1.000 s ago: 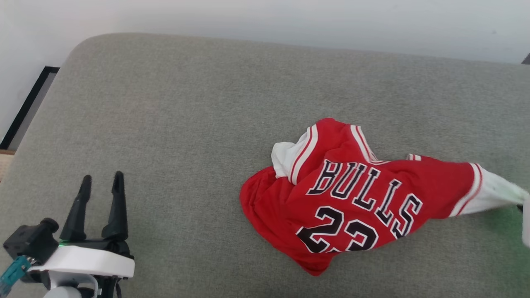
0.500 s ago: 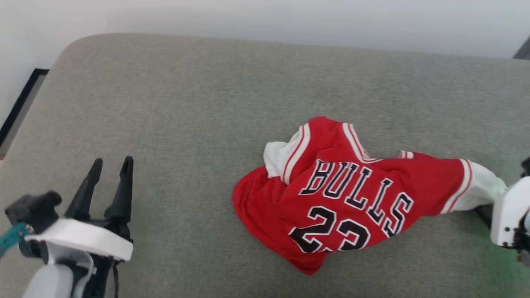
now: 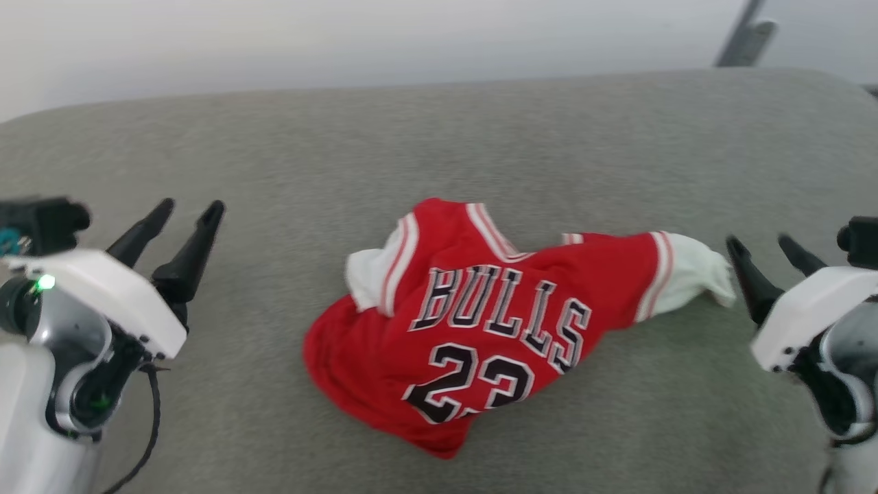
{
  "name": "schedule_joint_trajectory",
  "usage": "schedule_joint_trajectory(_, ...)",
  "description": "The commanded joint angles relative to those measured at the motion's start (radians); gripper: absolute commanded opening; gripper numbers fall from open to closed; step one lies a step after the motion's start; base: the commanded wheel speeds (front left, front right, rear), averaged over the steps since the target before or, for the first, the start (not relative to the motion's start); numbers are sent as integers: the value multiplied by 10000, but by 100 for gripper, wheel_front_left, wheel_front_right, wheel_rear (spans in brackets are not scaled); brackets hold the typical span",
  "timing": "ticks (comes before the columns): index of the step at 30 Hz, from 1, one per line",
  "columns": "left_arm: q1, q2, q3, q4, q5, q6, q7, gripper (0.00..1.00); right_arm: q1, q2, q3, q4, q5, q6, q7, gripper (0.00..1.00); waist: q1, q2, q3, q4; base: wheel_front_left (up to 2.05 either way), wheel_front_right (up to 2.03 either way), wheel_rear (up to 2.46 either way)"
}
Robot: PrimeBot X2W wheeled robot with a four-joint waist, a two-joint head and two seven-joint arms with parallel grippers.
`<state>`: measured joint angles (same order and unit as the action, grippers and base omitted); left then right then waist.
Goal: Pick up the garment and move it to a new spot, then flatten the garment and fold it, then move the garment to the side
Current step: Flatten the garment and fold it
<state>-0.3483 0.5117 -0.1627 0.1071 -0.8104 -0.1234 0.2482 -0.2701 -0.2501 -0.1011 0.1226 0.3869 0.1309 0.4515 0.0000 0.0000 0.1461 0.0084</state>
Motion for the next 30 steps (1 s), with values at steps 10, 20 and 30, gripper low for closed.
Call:
schedule_joint_trajectory(10, -1616, 302, -1096, 1080, -278, 490, 3209, 100, 462, 1519, 713, -1269, -666, -3, -3384, 100, 0, 0, 285, -1775, 0, 0, 0)
schedule_joint_trajectory(20, -2575, 269, -1894, 2862, -128, 976, 5262, 100, 729, 1874, 1382, -1274, -696, -5, -4865, 100, 0, 0, 861, -2554, 0, 0, 0)
schedule_joint_trajectory(30, -3008, -32, -2488, 4059, -67, 1610, 6756, 100, 577, 1992, 1517, -1029, -611, -3, -4961, 100, 0, 0, 1313, -2752, 0, 0, 0)
